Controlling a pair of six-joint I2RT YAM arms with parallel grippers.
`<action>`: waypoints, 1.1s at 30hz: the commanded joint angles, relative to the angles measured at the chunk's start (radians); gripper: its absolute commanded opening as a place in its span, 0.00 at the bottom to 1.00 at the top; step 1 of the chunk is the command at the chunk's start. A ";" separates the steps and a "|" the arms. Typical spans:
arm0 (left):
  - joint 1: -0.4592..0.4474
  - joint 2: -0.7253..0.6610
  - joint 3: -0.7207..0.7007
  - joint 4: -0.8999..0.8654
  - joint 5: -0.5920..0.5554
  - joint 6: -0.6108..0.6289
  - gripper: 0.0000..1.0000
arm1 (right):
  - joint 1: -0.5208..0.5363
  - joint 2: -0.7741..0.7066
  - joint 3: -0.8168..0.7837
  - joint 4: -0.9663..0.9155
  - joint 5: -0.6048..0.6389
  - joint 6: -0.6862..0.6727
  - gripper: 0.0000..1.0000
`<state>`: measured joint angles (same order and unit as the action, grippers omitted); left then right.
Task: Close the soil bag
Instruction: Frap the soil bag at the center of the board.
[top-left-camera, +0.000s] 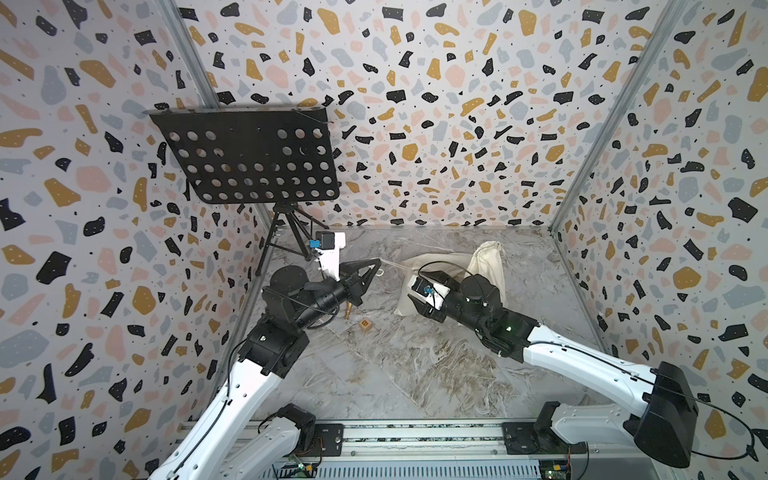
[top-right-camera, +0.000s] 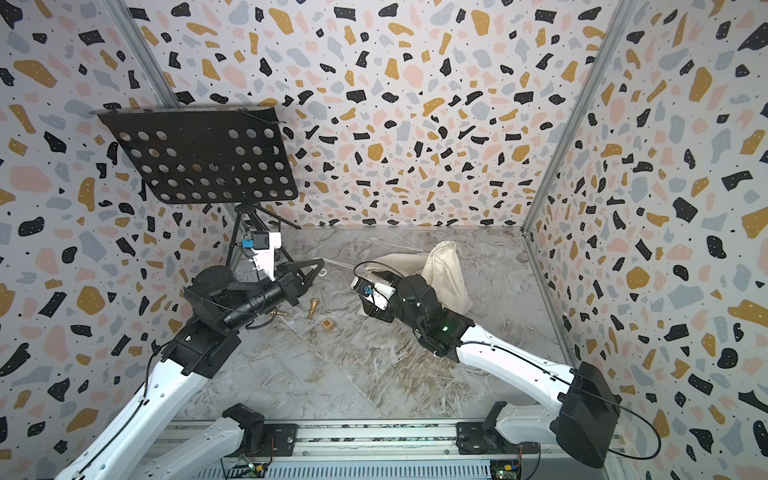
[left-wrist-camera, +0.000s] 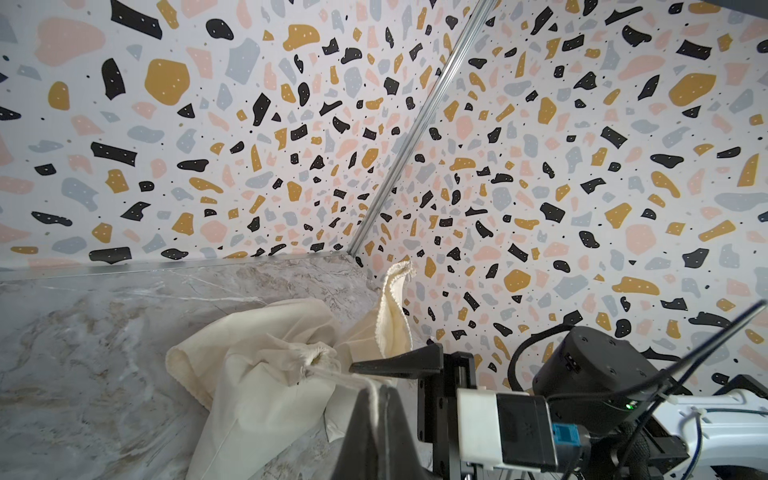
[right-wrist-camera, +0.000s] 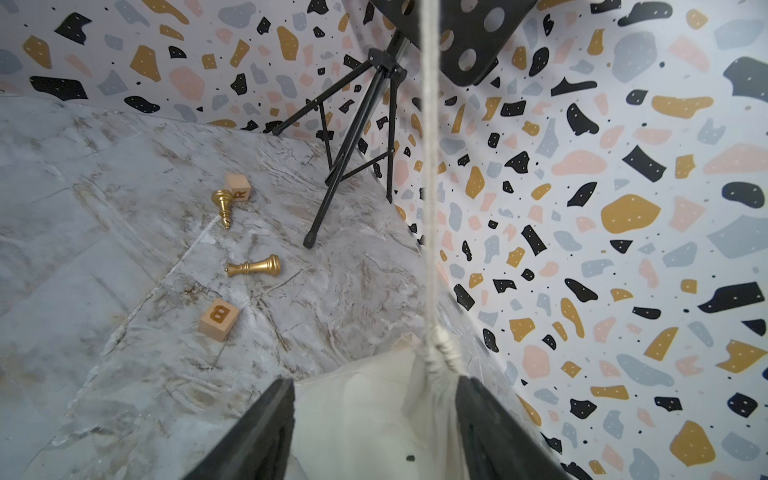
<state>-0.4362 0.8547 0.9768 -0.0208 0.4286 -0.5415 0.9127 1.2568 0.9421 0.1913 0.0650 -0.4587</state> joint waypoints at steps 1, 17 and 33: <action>-0.011 -0.010 0.049 0.064 0.004 -0.007 0.00 | 0.032 0.026 0.026 0.084 0.062 -0.013 0.69; -0.027 -0.010 0.060 0.041 -0.011 0.004 0.00 | 0.042 0.030 0.081 0.073 0.118 -0.005 0.51; -0.032 -0.016 0.073 0.028 -0.014 0.003 0.00 | 0.042 0.127 0.148 0.130 0.142 -0.029 0.52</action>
<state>-0.4614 0.8547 1.0107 -0.0368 0.4171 -0.5438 0.9504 1.3598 1.0382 0.2695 0.1810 -0.4789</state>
